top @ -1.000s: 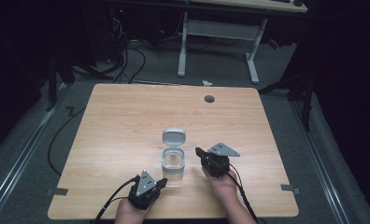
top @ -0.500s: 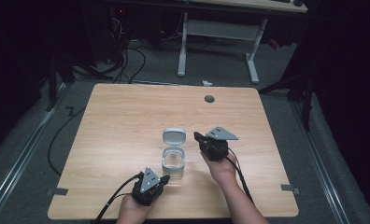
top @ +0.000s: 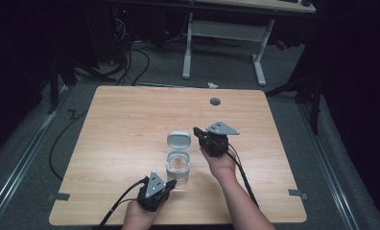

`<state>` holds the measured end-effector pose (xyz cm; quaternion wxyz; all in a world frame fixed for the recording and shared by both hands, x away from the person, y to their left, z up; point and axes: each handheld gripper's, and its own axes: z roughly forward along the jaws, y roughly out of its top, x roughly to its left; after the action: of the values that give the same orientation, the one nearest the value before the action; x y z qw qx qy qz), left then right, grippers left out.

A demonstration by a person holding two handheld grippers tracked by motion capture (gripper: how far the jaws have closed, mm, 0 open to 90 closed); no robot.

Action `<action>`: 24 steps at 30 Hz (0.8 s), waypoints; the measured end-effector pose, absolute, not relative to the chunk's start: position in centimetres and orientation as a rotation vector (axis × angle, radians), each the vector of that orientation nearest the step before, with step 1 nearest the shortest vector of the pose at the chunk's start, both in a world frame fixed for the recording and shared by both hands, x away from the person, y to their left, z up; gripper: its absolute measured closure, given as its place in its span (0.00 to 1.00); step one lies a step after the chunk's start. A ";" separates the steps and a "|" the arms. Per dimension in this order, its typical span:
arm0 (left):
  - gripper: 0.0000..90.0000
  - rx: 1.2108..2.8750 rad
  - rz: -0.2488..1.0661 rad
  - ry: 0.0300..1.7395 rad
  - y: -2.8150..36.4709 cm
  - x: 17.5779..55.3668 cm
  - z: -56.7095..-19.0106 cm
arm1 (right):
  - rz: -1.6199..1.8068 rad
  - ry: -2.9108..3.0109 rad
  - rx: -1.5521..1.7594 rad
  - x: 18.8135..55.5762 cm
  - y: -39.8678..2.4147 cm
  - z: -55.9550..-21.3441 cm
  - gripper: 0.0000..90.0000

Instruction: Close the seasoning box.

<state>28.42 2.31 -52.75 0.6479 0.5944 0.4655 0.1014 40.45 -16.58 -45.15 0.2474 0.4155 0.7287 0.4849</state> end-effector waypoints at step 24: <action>1.00 1.361 0.227 1.049 1.8 28.4 -53.0 | 1.398 2.009 1.017 38.0 -14.8 -43.9 1.00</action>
<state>28.41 1.81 -53.01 0.6475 0.5983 0.4613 0.0999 38.02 -14.81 -43.86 0.2432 0.3721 0.7353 0.5115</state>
